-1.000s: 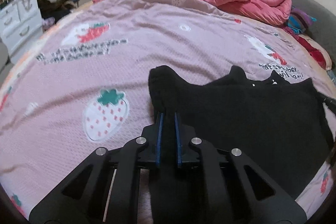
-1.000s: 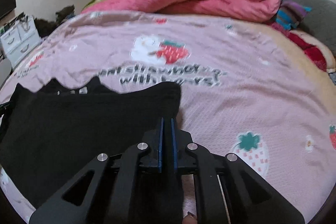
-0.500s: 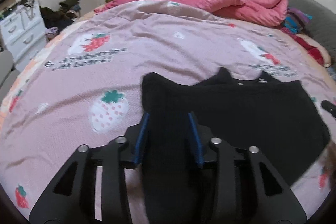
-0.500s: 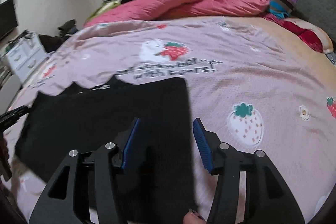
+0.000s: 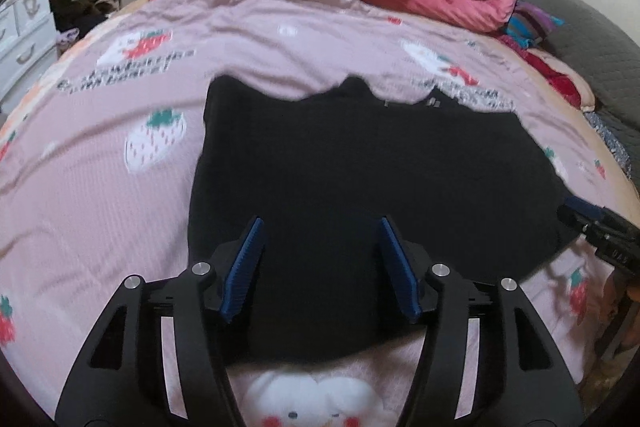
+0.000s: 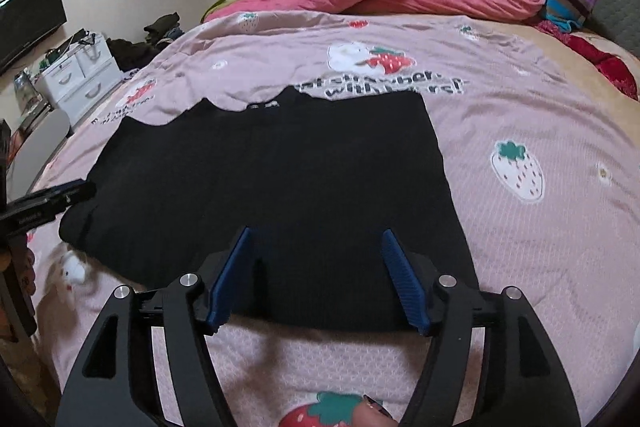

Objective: Fold small clothes
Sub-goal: 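Press and straighten the folded sweater edge with both grippers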

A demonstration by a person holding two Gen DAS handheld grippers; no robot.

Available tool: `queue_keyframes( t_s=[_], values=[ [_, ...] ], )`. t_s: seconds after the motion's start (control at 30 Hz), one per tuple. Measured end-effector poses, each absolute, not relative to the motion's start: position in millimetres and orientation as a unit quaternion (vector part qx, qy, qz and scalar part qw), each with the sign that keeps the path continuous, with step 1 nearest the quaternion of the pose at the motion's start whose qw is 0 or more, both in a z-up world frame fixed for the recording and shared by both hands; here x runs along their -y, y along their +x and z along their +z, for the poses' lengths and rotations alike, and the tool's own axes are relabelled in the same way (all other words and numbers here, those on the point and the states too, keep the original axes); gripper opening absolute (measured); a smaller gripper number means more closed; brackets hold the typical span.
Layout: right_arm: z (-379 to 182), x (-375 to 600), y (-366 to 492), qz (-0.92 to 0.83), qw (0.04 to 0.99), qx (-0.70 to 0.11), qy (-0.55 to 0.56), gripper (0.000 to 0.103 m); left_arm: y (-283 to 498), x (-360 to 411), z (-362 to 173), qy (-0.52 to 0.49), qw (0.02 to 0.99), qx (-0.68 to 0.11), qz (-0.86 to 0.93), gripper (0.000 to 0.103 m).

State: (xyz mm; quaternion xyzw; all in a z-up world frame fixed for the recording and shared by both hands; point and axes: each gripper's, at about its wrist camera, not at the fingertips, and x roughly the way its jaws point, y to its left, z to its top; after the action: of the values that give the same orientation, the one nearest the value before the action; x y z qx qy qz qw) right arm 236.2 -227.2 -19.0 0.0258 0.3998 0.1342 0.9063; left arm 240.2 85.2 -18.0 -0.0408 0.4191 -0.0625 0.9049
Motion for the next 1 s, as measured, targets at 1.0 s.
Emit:
queue_keyframes(
  t_s=[1.0],
  values=[
    [-12,227,188,0.103,0.918,-0.381,0.039,0.092,187,-96,4,-0.051,0.922,-0.383,-0.034,0.075]
  ],
)
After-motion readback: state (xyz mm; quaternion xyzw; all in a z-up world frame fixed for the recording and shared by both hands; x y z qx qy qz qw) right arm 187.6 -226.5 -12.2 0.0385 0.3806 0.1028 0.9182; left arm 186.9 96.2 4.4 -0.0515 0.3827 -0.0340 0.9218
